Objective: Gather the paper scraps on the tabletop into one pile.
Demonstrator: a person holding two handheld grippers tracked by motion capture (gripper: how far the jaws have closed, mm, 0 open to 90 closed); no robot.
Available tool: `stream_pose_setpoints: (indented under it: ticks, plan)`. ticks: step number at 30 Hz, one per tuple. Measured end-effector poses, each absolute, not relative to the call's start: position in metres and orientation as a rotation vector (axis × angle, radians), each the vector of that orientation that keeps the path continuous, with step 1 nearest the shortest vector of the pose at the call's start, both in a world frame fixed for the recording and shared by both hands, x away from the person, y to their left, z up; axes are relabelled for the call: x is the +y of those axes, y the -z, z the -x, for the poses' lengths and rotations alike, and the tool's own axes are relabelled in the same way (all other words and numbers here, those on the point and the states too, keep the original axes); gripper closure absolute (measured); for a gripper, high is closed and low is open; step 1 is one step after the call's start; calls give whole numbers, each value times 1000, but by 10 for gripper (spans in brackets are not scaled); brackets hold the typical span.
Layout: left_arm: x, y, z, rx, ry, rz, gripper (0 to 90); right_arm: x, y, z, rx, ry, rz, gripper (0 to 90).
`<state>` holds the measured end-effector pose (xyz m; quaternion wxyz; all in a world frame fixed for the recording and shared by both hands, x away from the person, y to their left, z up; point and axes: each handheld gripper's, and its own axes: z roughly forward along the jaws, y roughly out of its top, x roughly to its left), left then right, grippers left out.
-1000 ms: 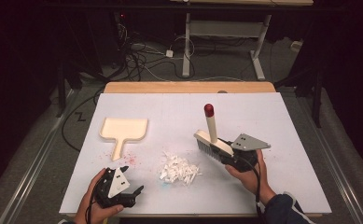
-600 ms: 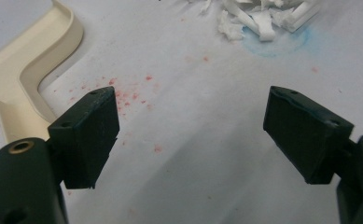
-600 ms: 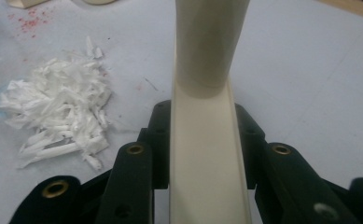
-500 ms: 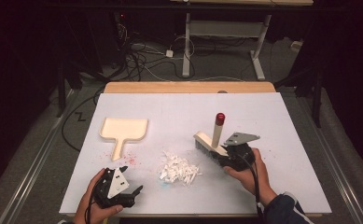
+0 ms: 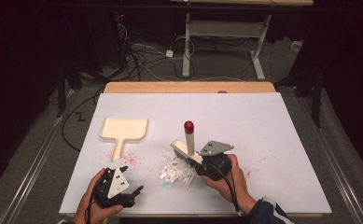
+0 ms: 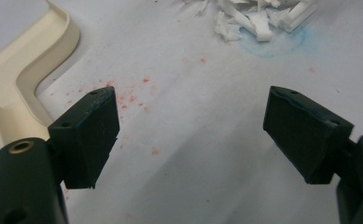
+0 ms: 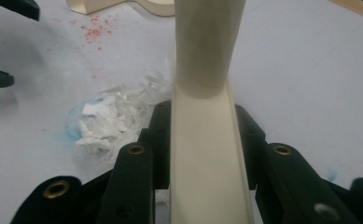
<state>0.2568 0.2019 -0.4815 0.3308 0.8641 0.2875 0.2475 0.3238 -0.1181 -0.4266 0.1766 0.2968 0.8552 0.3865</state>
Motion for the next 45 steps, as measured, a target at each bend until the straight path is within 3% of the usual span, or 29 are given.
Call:
stream_pose_setpoints:
  ticks: [12,22,27,38,45]
  plan:
    - [202,480,-258,755,-650,-2250,174,-163,402,-316,2389,-1177,-786,683]
    - [203,480,-257,761,-650,-2252,174,-211,404,-284,2482,-1168,-739,684]
    - [201,480,-257,755,-652,-2254,174,-202,428,-280,2566,-1162,-729,684]
    - [203,482,-256,758,-645,-2258,174,-157,432,-292,2512,-1229,-682,684]
    - [204,481,-254,764,-653,-2256,174,-175,419,-287,2481,-1233,-660,683]
